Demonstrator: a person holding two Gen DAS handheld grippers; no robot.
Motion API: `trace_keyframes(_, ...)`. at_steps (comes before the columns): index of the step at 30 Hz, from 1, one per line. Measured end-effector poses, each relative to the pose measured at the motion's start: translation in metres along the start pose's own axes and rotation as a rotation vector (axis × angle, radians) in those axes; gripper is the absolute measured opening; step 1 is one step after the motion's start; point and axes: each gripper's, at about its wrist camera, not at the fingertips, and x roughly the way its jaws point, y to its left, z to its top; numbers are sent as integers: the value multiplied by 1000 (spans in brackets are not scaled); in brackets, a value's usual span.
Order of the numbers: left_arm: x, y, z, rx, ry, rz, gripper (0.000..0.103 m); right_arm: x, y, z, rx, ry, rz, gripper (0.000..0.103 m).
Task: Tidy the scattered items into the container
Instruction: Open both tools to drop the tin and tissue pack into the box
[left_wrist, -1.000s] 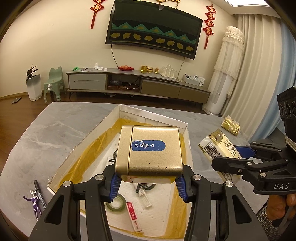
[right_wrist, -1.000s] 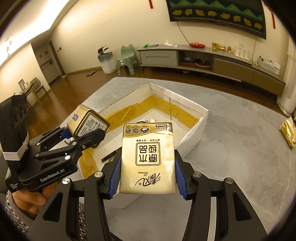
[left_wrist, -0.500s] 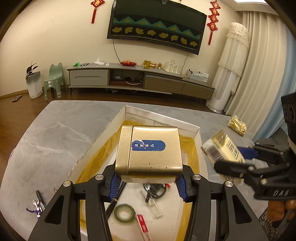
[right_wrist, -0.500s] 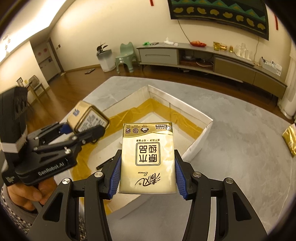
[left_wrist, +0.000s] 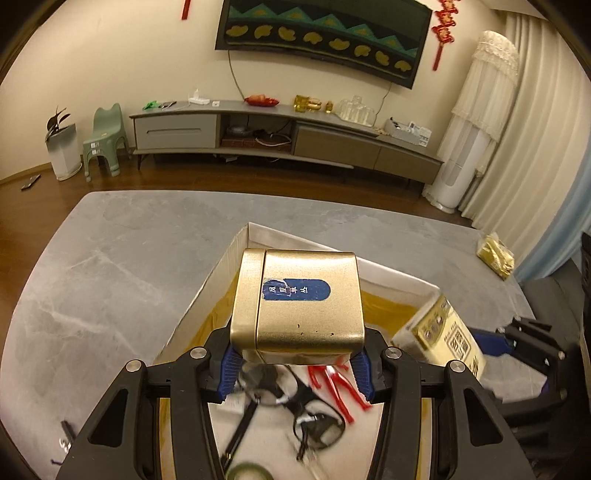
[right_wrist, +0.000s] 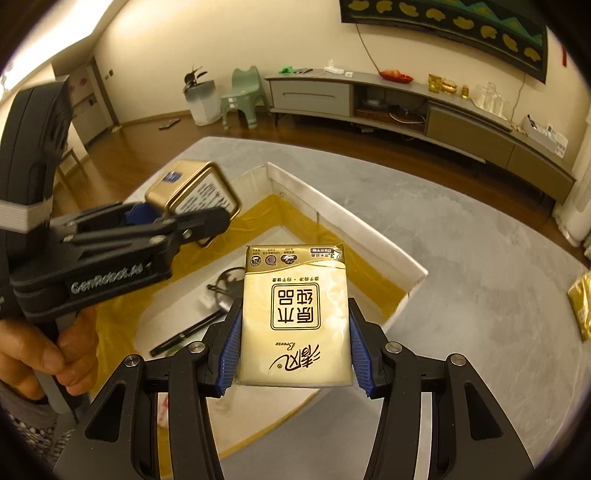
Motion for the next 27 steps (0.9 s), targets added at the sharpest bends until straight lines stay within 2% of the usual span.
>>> trace_keyframes(4,33,5,9,-11,44,-10,53,21,0,6,-40,5,-27,56)
trace_keyframes(6,48,8,10,-21,71,25,58,31,-1,6,-51,21,-64,58)
trace_keyframes(9,55,7,9,-14,90,21,60,37,-6,3,-37,31,-46,59)
trace_keyframes(16,28,10,6,-9,69,2,60,31,-10,-4,-34,65,5,59)
trace_keyframes(20,3,10,1,2,45,9,60,21,-6,-13,-70,90,3,59)
trace_keyframes(27,-46,-1,-30,33,18,10,60,-6,14,-34,-155,133,-20,59)
